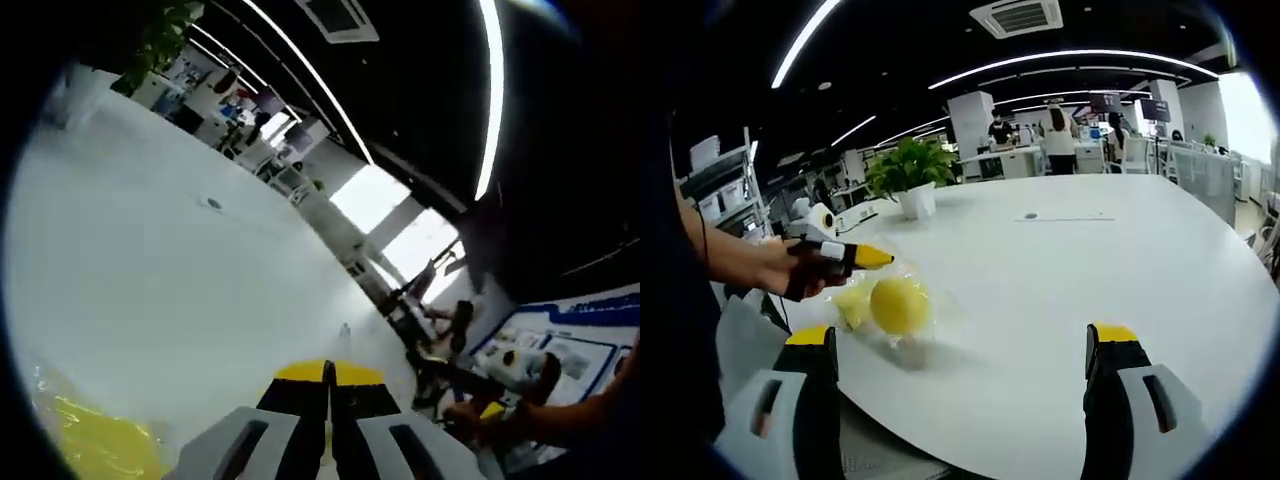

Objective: Compare the silicone blocks by pressing each to a similar depth, holding the contact briefly, and releasing to observe deformation and rebound differences across the visible hardness samples.

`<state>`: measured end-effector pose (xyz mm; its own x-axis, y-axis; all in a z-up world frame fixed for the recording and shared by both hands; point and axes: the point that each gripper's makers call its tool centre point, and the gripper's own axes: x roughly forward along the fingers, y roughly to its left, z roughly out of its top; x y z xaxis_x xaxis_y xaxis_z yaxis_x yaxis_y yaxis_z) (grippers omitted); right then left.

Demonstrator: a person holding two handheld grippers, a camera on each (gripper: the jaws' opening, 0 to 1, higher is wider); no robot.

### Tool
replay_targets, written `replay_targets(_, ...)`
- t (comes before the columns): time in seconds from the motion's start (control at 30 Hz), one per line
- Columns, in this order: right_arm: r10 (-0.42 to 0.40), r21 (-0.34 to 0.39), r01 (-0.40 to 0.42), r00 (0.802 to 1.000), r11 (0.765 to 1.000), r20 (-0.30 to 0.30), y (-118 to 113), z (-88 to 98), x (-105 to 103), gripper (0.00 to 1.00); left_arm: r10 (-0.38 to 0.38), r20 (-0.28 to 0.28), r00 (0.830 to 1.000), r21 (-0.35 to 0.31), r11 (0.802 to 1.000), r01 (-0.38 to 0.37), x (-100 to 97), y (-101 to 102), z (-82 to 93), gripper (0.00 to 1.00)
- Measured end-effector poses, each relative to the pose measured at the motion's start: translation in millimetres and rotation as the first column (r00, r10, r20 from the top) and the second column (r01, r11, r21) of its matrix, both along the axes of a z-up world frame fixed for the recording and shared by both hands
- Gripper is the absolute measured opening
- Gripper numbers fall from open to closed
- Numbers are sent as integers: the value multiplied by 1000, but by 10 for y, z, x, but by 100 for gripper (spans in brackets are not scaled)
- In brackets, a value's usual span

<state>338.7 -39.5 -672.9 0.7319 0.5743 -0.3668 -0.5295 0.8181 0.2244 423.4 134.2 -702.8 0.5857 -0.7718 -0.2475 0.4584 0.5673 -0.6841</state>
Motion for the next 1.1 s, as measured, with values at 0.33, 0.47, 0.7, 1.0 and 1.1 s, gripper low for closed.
replay_targets(0.33, -9, 8, 9, 1000, 1000, -9, -12, -12, -26, 97, 56, -86, 995, 193, 980, -38, 8, 188, -499, 0)
replay_targets(0.47, -12, 11, 12, 1000, 1000, -16, 3, -19, -36, 97, 63, -100, 993, 232, 972, -39, 45, 170, -559, 0)
replay_targets(0.7, -19, 10, 19, 1000, 1000, -4, 9, 16, -8, 97, 94, -131, 987, 284, 957, -53, 91, 219, -704, 0)
replay_targets(1.0, -35, 19, 35, 999, 999, 2, -17, 56, -36, 97, 135, -165, 977, 299, 951, -81, 101, 263, -841, 0)
replay_targets(1.1, -39, 19, 39, 999, 999, 5, -26, 57, -50, 97, 136, -157, 978, 303, 949, -83, 100, 263, -839, 0)
